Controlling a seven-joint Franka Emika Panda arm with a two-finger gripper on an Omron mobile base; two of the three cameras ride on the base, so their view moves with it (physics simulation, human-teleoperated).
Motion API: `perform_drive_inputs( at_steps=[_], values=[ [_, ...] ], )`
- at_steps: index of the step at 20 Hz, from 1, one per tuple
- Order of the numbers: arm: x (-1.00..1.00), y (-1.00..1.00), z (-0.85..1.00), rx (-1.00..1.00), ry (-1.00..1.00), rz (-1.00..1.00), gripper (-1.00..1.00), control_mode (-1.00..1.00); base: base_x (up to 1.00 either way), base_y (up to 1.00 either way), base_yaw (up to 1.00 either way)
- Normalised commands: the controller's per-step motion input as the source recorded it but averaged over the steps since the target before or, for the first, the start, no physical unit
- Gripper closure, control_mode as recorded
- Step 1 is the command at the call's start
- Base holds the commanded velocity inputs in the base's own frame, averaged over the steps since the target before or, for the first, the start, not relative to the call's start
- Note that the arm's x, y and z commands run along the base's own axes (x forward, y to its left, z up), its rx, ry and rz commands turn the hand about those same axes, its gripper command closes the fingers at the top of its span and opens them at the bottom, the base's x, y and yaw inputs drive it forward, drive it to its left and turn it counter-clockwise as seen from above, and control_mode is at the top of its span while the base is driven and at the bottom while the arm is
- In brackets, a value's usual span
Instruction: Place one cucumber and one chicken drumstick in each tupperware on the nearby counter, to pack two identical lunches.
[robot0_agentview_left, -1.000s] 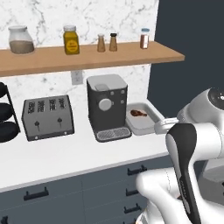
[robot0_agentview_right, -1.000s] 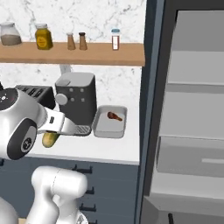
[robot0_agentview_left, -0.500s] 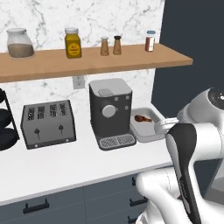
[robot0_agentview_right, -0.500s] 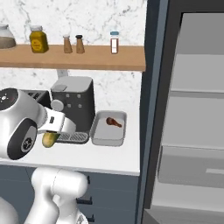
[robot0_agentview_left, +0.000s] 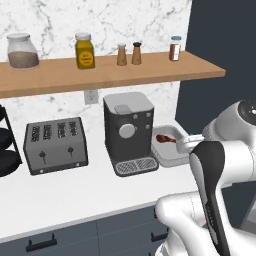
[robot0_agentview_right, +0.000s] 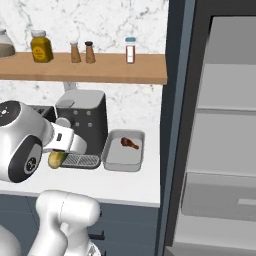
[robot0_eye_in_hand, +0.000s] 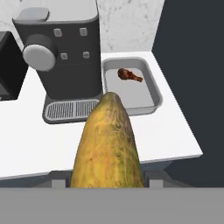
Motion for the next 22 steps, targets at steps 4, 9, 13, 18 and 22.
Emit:
perform_drive_inputs(
  at_steps=[4,9,13,18,22],
  values=[
    [0.00,0.00,0.00,0.00,0.00,0.00,1.00,1.00,0.01,0.00,0.00],
    [0.07,-0.10,0.00,0.00,-0.01,0.04,1.00,-1.00,0.00,0.00,0.00],
    [0.25,-0.32,0.00,0.00,0.00,0.10,1.00,-1.00,0.00,0.00,0.00],
    [0.28,-0.08,-0.17,0.00,0.00,0.02,1.00,-1.00,0.00,0.00,0.00],
    [0.42,-0.21,-0.30,0.00,0.00,0.00,1.00,-1.00,0.00,0.00,0.00]
  ],
)
